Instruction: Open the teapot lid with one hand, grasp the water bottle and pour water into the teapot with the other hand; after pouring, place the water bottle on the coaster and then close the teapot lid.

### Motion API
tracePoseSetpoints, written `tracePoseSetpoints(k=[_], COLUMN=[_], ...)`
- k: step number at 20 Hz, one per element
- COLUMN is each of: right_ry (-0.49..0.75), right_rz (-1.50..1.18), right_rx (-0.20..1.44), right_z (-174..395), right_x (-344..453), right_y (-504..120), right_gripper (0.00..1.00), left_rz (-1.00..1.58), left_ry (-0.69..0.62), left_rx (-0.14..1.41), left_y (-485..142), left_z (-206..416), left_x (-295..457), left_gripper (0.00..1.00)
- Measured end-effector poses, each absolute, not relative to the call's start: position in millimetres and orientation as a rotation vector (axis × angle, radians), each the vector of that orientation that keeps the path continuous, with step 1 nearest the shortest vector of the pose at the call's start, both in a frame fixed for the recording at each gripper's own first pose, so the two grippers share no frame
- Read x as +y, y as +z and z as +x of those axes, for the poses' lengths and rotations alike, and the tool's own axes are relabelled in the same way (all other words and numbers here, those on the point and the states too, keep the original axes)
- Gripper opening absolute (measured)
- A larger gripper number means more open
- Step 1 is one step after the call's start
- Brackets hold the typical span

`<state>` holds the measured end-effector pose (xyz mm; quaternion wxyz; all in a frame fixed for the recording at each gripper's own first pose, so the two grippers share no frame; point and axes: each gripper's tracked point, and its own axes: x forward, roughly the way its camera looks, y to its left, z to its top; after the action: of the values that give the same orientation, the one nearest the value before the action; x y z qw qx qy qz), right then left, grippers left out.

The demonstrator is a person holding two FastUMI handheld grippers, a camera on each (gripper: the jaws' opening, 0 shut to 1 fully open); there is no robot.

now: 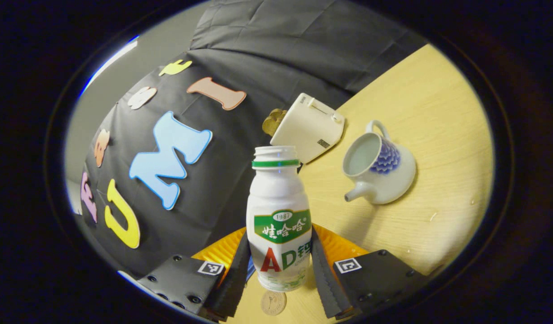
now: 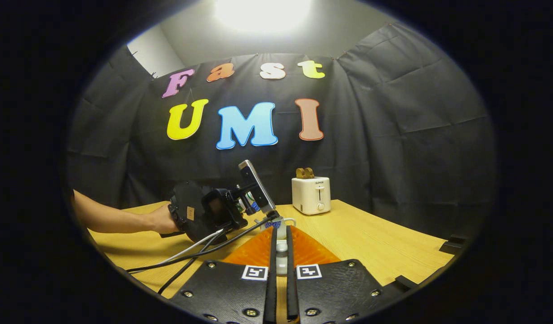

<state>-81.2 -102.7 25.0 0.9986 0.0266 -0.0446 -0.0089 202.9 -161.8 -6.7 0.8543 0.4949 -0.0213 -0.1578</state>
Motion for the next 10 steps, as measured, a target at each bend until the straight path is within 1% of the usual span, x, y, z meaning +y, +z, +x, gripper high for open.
tracePoseSetpoints(k=[6,8,9,10], right_ry=[-0.033,-0.036,-0.038,-0.039], right_rz=[0.064,0.067,0.070,0.072], right_rx=[-0.086,-0.085,-0.085,-0.085], right_z=[-82.1,-81.3,-81.9,-81.6], right_x=[-110.2,-111.5,-112.8,-113.4], right_y=[23.5,22.2,21.6,22.3], right_gripper=[0.08,0.08,0.08,0.08], left_rz=[1.136,1.217,1.263,1.283], left_ry=[-0.336,-0.332,-0.338,-0.340], left_rx=[-0.049,-0.058,-0.065,-0.067], left_y=[-11.6,-11.9,-13.4,-13.2], left_z=[209.0,212.8,211.3,211.2], left_x=[-168.3,-170.1,-169.4,-170.1], left_gripper=[0.80,0.75,0.80,0.80])
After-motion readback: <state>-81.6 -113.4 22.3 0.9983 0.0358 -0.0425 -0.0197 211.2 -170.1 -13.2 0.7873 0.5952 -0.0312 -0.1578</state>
